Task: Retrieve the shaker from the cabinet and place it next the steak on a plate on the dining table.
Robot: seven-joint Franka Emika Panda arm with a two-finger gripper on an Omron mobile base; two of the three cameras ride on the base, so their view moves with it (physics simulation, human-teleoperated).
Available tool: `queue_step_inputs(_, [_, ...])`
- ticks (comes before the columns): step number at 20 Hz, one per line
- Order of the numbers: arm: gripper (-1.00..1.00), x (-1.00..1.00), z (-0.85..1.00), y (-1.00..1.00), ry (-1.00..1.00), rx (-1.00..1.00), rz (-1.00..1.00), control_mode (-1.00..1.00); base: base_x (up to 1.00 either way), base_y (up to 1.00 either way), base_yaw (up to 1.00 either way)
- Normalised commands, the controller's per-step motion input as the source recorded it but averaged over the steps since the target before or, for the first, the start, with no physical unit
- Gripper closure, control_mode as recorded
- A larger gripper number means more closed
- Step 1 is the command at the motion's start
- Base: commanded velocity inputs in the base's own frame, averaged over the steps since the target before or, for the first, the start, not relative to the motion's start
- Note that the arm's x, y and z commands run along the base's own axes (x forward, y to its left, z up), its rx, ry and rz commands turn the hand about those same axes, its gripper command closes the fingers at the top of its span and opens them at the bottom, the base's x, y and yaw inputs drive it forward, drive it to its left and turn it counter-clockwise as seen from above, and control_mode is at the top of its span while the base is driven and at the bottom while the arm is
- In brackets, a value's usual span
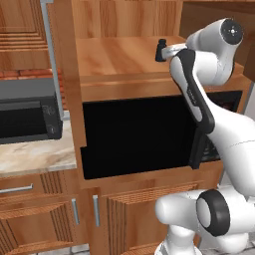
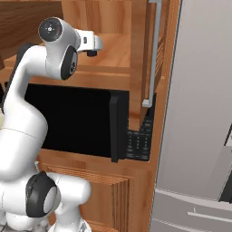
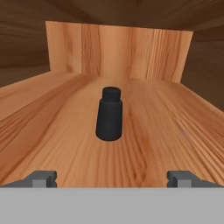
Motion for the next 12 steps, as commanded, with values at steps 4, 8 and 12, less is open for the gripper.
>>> queue_step_inputs(4, [-1.00, 0.29, 0.02, 0.00, 0.03, 0.00, 0.01, -1.00, 0.00, 0.00, 0.00])
queue_step_inputs(8, [-1.00, 0.36, 0.00, 0.00, 0.01, 0.00, 0.00, -1.00, 0.00, 0.00, 0.00])
queue_step_inputs(12, [-1.00, 0.39, 0.00, 0.00, 0.00, 0.00, 0.00, -1.00, 0.00, 0.00, 0.00])
